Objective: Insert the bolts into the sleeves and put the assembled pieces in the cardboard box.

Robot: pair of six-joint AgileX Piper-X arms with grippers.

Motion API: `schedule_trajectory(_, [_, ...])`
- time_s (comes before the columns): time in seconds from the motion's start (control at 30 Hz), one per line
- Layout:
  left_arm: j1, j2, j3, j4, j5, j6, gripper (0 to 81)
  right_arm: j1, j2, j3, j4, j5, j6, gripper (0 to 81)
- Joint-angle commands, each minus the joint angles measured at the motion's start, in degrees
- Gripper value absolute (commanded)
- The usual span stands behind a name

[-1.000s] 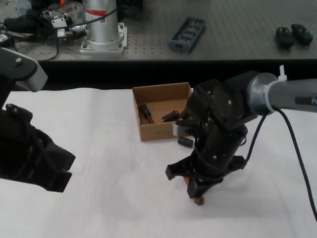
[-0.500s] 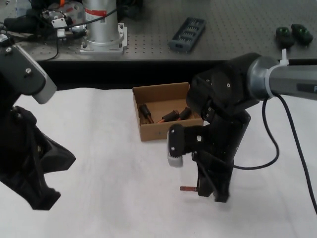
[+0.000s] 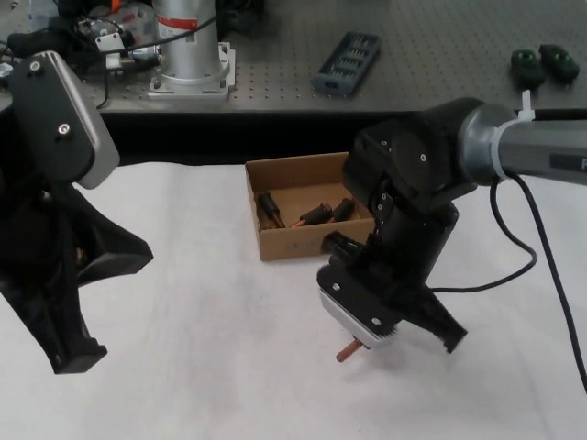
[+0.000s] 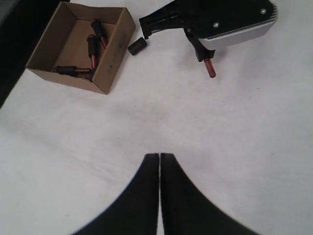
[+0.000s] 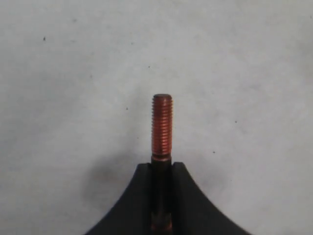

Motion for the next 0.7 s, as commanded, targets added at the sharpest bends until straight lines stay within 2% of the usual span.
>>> schedule_trajectory(0.0, [0.10,-0.71,-0.14,-0.60,0.19,1.20,0.6,-0.14,-1.47,-0.77,0.11,0.03,-9.97,2.7])
schedule_trajectory(0.17, [0.10,-0.71,-0.14,0.27,0.19,0.08,0.6,-0.01,-1.47,-0.77,0.11,0.03,-22.86,2.7])
schedule_trajectory(0.3, [0.10,-0.71,-0.14,0.25,0.19,-0.61,0.6,-0.01,-1.47,-0.77,0.11,-0.52,-28.67,2.7])
schedule_trajectory(0.47, [0.10,-0.71,-0.14,0.25,0.19,-1.88,0.6,-0.01,-1.47,-0.37,0.20,-4.33,-30.48,2.7])
schedule_trajectory(0.6, [0.10,-0.71,-0.14,0.25,0.19,-1.88,0.6,-0.01,-1.19,0.40,1.01,-4.32,-30.46,0.6])
schedule_trajectory(0.67, [0.10,-0.71,-0.14,0.25,0.19,-1.88,0.6,-0.01,-1.20,1.00,0.99,-4.00,-30.46,9.3])
